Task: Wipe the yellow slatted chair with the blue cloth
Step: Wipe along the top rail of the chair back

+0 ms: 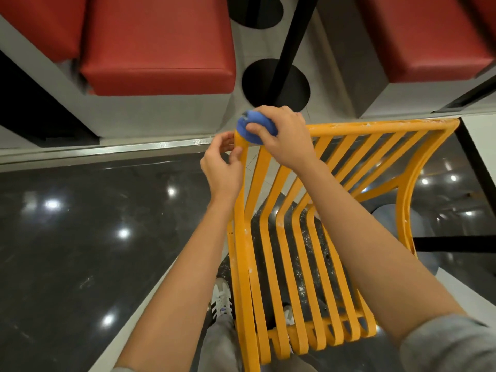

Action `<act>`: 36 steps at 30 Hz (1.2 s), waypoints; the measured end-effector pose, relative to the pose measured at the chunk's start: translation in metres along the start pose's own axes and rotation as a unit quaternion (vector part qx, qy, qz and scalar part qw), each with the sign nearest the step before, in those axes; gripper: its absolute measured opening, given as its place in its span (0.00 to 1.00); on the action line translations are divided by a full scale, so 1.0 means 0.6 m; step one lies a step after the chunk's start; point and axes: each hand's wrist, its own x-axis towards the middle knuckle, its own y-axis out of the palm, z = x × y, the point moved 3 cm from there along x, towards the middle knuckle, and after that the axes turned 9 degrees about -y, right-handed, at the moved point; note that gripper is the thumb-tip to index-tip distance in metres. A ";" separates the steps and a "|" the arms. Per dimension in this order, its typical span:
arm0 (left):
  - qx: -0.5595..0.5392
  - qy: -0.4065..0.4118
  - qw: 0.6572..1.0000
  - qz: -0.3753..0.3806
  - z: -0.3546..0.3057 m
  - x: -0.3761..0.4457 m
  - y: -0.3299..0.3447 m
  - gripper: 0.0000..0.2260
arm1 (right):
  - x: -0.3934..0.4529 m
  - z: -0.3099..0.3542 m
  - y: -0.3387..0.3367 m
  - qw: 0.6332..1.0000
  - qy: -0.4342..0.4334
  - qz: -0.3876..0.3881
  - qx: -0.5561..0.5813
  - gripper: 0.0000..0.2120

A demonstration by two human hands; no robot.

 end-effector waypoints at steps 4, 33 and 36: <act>0.000 -0.009 1.000 -0.009 -0.002 -0.003 0.003 0.12 | -0.039 -0.037 -0.021 0.997 0.060 -0.055 0.002 0.13; 0.058 -0.047 0.997 0.032 -0.004 0.006 0.001 0.14 | -0.058 -0.072 -0.044 0.988 0.111 -0.089 -0.052 0.12; 0.074 -0.031 0.996 0.037 -0.006 0.008 -0.001 0.14 | -0.037 -0.022 -0.013 0.993 0.078 -0.062 -0.063 0.14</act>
